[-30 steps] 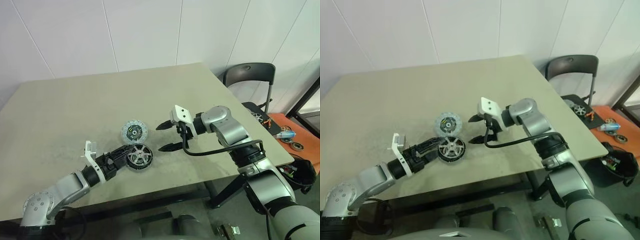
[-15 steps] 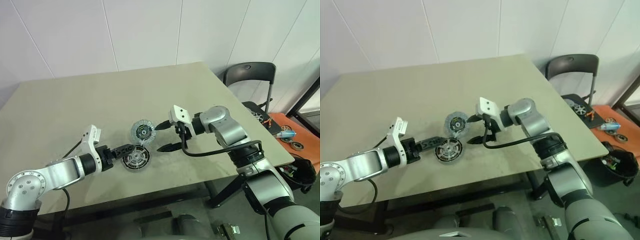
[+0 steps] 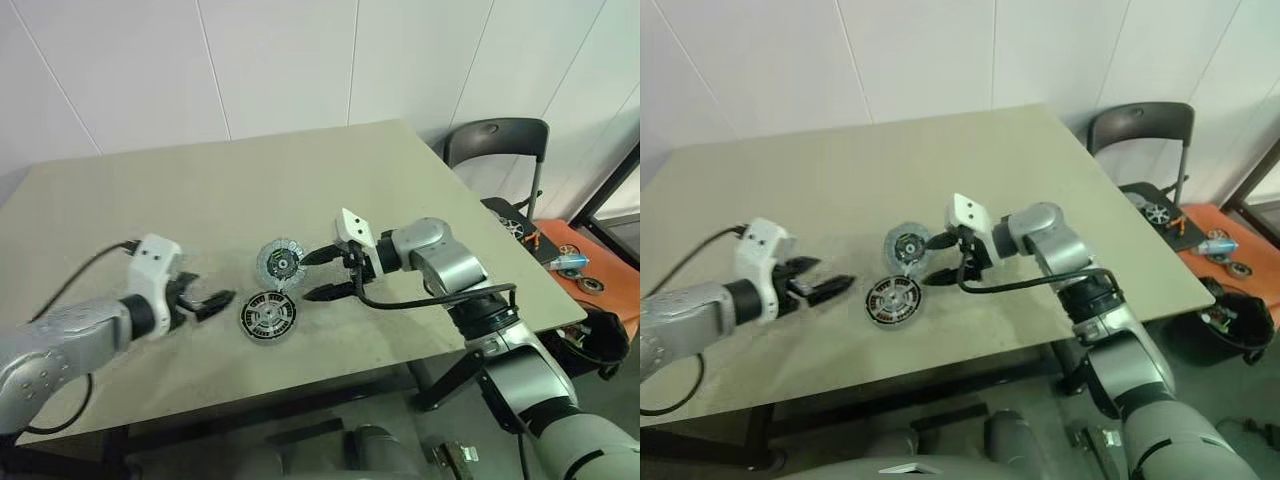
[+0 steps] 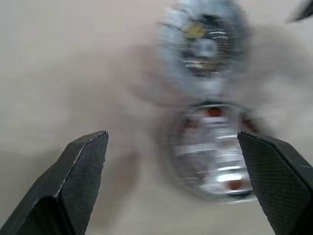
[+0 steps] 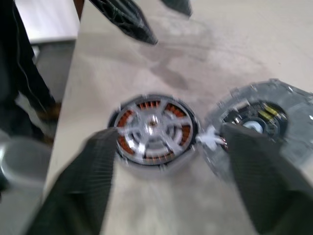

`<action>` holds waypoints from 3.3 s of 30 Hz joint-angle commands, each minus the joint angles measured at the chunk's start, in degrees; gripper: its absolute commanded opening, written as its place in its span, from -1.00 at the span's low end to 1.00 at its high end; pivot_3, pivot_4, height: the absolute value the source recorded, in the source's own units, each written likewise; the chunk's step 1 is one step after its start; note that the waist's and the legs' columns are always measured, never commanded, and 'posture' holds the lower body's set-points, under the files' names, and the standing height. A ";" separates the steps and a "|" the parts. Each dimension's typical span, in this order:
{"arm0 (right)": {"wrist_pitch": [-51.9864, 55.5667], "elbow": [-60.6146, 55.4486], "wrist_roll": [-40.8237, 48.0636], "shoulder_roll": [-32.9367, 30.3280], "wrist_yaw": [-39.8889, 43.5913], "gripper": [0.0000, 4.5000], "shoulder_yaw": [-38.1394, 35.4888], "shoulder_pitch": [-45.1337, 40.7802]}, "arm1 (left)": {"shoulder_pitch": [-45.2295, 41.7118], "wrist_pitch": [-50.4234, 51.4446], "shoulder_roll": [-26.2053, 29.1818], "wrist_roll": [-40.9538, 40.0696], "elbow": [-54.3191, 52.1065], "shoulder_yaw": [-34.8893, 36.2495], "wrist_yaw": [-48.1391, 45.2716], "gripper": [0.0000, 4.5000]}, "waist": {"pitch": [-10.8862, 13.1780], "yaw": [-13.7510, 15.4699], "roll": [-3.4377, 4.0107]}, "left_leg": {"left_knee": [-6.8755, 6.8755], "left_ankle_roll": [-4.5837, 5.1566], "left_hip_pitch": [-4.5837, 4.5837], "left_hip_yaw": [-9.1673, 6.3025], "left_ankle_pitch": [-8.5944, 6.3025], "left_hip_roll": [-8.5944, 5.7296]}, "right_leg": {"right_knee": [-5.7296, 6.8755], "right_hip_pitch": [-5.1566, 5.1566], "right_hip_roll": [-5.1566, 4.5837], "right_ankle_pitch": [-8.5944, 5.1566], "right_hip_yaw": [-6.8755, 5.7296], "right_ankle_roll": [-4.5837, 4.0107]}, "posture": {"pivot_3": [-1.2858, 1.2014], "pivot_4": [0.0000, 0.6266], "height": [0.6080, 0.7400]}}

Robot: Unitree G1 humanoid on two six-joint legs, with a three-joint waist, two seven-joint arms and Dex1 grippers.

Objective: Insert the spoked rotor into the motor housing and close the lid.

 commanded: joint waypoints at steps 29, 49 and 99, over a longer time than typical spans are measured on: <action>-12.81 10.88 -8.69 5.52 4.19 -0.99 7.43 -12.00 | 13.31 -15.94 -16.88 26.94 5.28 14.08 -18.46 1.00 | -0.03 0.39 -0.06 | 0.19 0.02 0.16 -0.05 0.00 0.03 | 0.21 0.17 0.00 0.07 -0.04 0.13 | 0.03 -1.00 1.00; -61.68 31.09 -27.17 7.58 10.23 0.99 20.30 -21.11 | 13.42 -15.00 -19.66 28.67 3.84 14.98 -17.97 1.00 | -0.06 -0.88 -0.10 | 0.21 0.01 0.25 -0.08 0.00 0.04 | 0.39 0.20 0.00 0.14 -0.04 0.16 | 0.03 -1.00 1.00; -6.97 12.76 -24.46 19.44 11.02 0.23 16.28 -19.68 | 9.41 -14.04 -22.27 33.47 5.45 13.72 -16.82 1.00 | -0.17 -0.95 -0.30 | 0.20 0.01 0.90 -0.14 0.01 0.08 | 0.96 0.47 0.10 0.02 -0.04 -0.02 | 0.03 -1.00 1.00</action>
